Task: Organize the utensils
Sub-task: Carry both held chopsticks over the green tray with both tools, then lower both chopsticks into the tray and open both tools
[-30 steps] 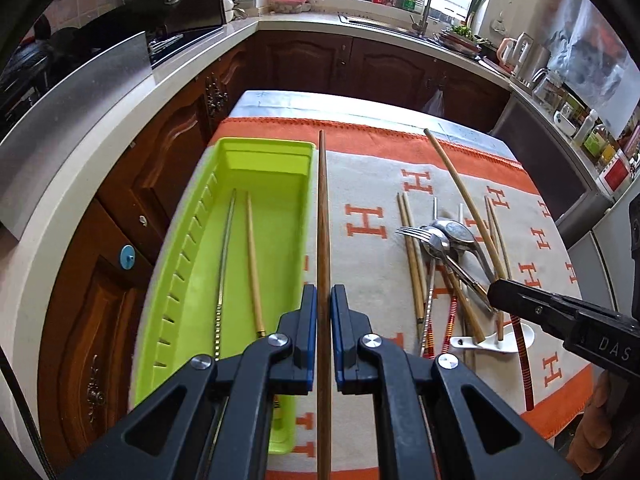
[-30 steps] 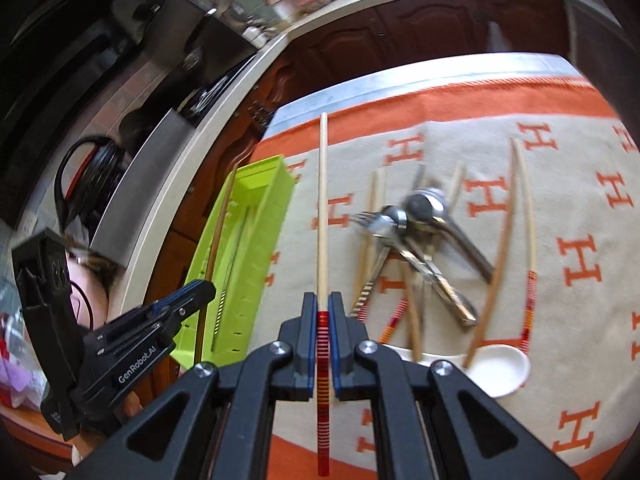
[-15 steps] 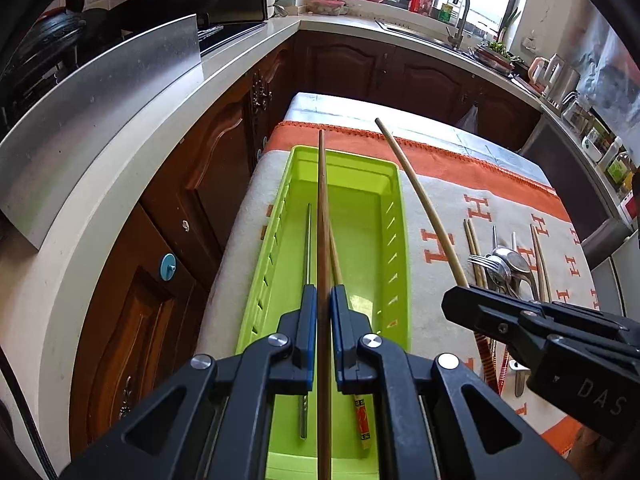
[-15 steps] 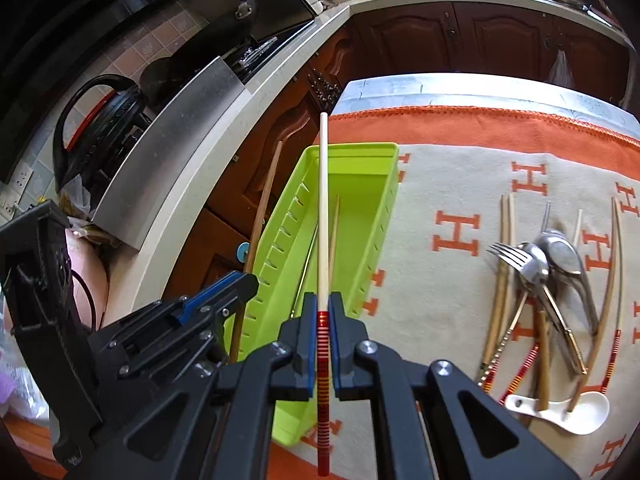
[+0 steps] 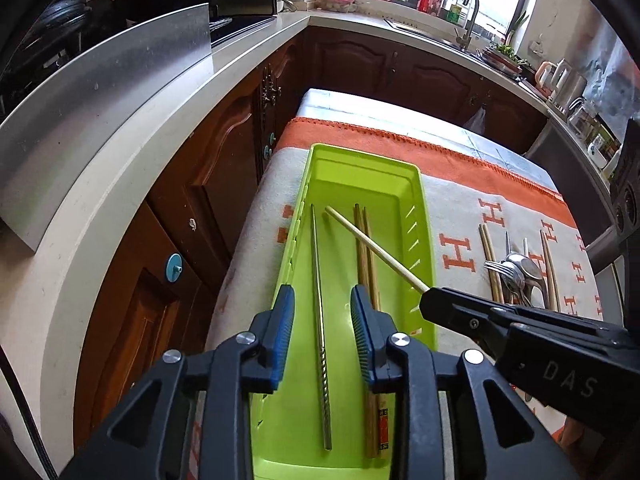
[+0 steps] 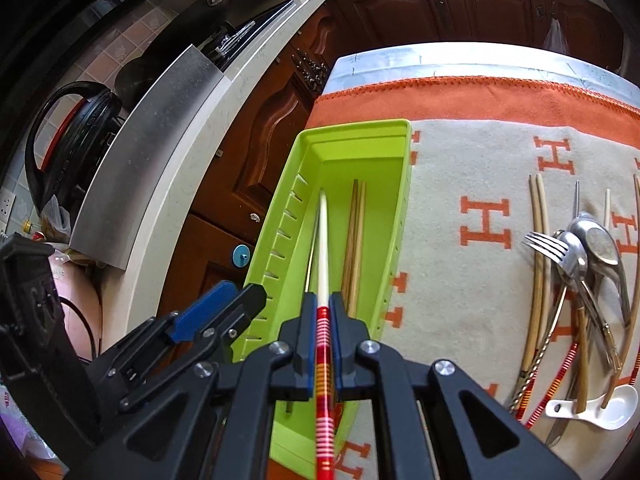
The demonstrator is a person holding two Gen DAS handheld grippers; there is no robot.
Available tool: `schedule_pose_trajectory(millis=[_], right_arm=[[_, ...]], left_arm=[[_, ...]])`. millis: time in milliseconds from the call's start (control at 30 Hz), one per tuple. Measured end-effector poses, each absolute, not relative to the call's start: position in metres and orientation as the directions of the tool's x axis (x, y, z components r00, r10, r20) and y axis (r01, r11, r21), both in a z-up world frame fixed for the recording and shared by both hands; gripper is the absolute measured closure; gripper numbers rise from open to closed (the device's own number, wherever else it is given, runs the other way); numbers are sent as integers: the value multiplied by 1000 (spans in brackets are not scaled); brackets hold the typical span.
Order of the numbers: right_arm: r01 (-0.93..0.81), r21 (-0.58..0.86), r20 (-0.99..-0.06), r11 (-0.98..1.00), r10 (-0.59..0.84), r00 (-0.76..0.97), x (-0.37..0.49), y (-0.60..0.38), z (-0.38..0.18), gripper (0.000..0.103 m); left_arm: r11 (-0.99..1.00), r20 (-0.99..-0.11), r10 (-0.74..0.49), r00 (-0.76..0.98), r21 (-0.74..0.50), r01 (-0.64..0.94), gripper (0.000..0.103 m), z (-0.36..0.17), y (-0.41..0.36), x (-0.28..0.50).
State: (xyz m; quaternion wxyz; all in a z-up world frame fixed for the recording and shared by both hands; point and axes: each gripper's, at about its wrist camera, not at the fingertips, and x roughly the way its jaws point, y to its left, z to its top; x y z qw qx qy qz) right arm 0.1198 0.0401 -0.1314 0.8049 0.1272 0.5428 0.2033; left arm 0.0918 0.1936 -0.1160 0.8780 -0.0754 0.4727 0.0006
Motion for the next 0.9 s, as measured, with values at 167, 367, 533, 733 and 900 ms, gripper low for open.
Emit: schedule_pose_trajectory(millis=[167, 367, 533, 733, 900], right_arm=[[-196, 426, -824, 883, 468, 318, 118, 41, -133, 96], [-219, 466, -815, 857, 512, 272, 112, 44, -135, 94], [-244, 489, -801, 837, 542, 254, 106, 49, -131, 94], [-269, 477, -798, 837, 541, 267, 100, 50, -126, 89], [-306, 418, -806, 855, 505, 310, 93, 44, -119, 89]], left_arm=[[988, -823, -46, 567, -120, -95, 68, -111, 201, 84], [986, -822, -40, 567, -125, -111, 67, -108, 205, 78], [984, -824, -34, 565, -127, -125, 66, -107, 208, 73], [983, -825, -29, 564, -125, -131, 66, -106, 209, 69], [985, -827, -30, 561, -121, -126, 65, -105, 210, 63]])
